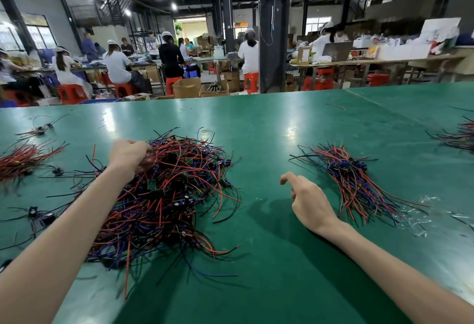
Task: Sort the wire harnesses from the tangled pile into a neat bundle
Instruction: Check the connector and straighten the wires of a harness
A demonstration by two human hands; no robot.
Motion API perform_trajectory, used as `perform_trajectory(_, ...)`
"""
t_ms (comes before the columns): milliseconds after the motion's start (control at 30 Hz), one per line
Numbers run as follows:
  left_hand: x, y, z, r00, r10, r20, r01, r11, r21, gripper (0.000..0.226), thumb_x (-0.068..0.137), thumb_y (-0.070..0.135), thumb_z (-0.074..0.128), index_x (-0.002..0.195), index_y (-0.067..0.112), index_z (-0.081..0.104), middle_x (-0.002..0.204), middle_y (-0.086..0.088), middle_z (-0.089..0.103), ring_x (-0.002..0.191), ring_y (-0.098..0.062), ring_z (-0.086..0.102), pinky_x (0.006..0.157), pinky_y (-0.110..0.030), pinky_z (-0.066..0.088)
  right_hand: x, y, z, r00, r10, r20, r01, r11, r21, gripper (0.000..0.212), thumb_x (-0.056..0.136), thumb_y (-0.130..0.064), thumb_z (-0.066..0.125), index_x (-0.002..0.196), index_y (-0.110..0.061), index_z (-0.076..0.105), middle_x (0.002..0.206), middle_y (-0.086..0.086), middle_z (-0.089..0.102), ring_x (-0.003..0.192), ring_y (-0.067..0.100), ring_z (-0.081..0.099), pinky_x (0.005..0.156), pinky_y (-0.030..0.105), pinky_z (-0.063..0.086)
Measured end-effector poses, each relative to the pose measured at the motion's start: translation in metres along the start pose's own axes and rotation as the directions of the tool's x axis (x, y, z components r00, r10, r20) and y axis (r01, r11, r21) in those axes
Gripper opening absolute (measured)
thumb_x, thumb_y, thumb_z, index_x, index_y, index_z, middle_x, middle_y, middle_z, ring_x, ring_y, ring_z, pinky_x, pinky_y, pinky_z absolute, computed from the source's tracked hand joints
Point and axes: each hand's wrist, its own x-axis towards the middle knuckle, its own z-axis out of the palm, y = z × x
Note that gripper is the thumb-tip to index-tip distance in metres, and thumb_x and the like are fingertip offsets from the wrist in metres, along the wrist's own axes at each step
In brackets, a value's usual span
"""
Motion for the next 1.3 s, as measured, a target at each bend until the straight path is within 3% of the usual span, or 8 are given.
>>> perform_trajectory(233,0.010,0.017,-0.005,0.987,-0.058,0.147,-0.009,0.909,0.416,0.016,0.086,0.002,0.058,0.071,0.001,0.053,0.055,-0.010,0.054,0.037,-0.015,0.050,0.030,-0.017,0.040,0.001,0.002,-0.001,0.997,-0.080,0.017,0.081,0.997,-0.009,0.053,0.064,0.019,0.040,0.103,-0.011,0.059,0.084,-0.002,0.045,0.083,0.018,0.042,0.070,0.031,0.036)
perform_trajectory(400,0.016,0.019,-0.002,0.986,-0.091,0.143,0.041,0.947,0.318,0.010,0.085,0.002,0.063,0.080,0.002,0.055,0.068,-0.009,0.056,0.055,-0.014,0.051,0.032,-0.012,0.041,0.003,0.002,0.001,0.998,-0.050,0.034,0.049,0.998,0.043,0.049,0.064,0.018,0.039,0.098,-0.010,0.059,0.084,-0.001,0.049,0.085,0.019,0.045,0.069,0.031,0.037)
perform_trajectory(567,0.019,0.013,-0.003,0.982,-0.147,0.123,0.123,0.975,0.184,0.019,0.084,0.005,0.063,0.069,0.008,0.051,0.039,-0.001,0.052,0.027,-0.007,0.048,0.040,-0.016,0.042,0.004,0.002,0.001,0.999,-0.035,0.033,0.032,0.996,0.088,0.046,0.066,0.017,0.038,0.098,-0.008,0.060,0.083,0.000,0.053,0.086,0.021,0.049,0.074,0.037,0.043)
perform_trajectory(867,0.048,0.036,-0.032,0.979,0.096,-0.178,-0.106,0.993,-0.052,0.020,0.085,-0.004,0.063,0.083,0.014,0.054,0.106,-0.016,0.059,0.087,-0.025,0.060,0.044,-0.023,0.054,0.004,0.004,0.003,1.000,-0.026,0.004,0.025,0.989,0.145,0.045,0.071,0.017,0.038,0.104,-0.006,0.060,0.085,0.001,0.055,0.086,0.019,0.052,0.080,0.036,0.045)
perform_trajectory(1000,0.038,0.057,-0.030,0.767,0.426,-0.479,-0.372,0.904,0.209,0.033,0.082,-0.011,0.049,0.108,0.006,0.062,0.110,-0.013,0.064,0.088,-0.016,0.053,0.083,-0.030,0.052,0.004,0.004,0.004,1.000,-0.022,-0.001,0.021,0.985,0.169,0.044,0.072,0.017,0.039,0.103,-0.006,0.061,0.085,0.003,0.056,0.084,0.021,0.052,0.080,0.038,0.046)
perform_trajectory(1167,0.005,0.088,-0.020,0.450,0.707,-0.545,-0.675,0.669,0.311,0.042,0.078,-0.012,0.031,0.105,0.000,0.061,0.098,0.005,0.041,0.083,0.002,0.040,0.077,-0.005,0.036,0.004,0.005,0.005,1.000,0.000,-0.002,0.001,0.979,0.203,0.043,0.074,0.016,0.039,0.102,-0.008,0.060,0.085,0.003,0.058,0.084,0.021,0.055,0.080,0.039,0.048)
perform_trajectory(1233,-0.007,0.099,-0.012,0.431,0.751,-0.501,-0.757,0.603,0.251,0.033,0.084,-0.008,0.037,0.106,0.001,0.059,0.103,0.000,0.044,0.089,0.001,0.046,0.084,-0.011,0.043,0.004,0.006,0.006,1.000,0.003,-0.017,0.001,0.978,0.211,0.042,0.074,0.015,0.039,0.101,-0.008,0.060,0.084,0.002,0.058,0.083,0.020,0.056,0.079,0.039,0.049)
perform_trajectory(1300,-0.022,0.104,0.003,0.555,0.726,-0.406,-0.770,0.633,0.078,0.023,0.091,-0.003,0.044,0.110,0.004,0.056,0.110,-0.006,0.053,0.091,-0.010,0.055,0.082,-0.023,0.052,0.004,0.005,0.006,0.999,0.003,-0.044,0.007,0.974,0.225,0.042,0.074,0.016,0.039,0.100,-0.008,0.061,0.083,0.002,0.059,0.082,0.019,0.056,0.079,0.038,0.049)
